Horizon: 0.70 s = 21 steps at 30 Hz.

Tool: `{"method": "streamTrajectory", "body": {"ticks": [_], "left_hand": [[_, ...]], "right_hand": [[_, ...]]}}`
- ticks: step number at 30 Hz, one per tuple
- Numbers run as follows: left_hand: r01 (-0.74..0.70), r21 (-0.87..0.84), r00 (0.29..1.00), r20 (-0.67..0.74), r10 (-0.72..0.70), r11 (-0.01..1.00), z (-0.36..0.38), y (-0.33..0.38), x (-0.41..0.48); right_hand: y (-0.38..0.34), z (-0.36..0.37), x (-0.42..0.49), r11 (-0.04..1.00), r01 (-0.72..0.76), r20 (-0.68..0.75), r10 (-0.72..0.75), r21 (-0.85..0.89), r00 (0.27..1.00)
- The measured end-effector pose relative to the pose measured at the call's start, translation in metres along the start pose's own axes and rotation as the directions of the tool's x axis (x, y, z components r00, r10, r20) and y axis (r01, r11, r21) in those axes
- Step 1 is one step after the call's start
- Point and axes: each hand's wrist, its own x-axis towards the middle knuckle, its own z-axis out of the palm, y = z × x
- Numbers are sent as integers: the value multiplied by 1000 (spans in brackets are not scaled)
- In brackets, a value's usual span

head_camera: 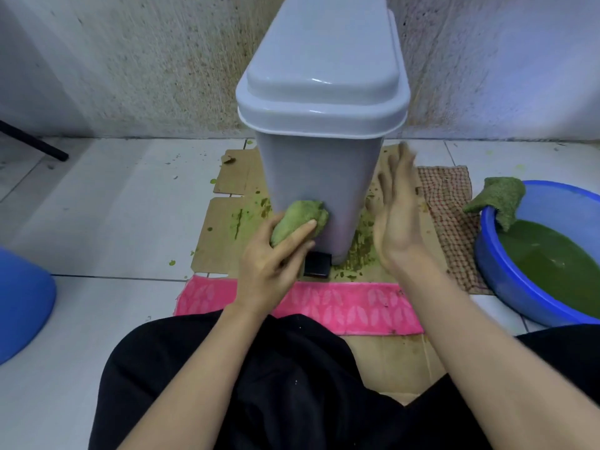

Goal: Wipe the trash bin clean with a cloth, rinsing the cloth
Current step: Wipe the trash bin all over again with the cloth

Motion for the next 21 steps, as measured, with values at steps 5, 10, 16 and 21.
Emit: {"method": "streamTrajectory", "body": {"ticks": [5,10,16,21], "left_hand": [[148,61,978,140,-155,987,12,3,-19],[140,200,983,90,-161,970,33,-7,-22],[169,206,969,146,-201,964,39,-13,-26],[244,229,934,207,-292,942,39,-11,-28]], "right_hand": [[68,-20,-46,972,-155,97,174,-175,980],[80,-16,-40,979,-102,65,115,-177,991],[98,-16,-35,969,-95,-23,93,-229,995],[101,-15,-36,966,-100,-46,91,-240,995]]}}
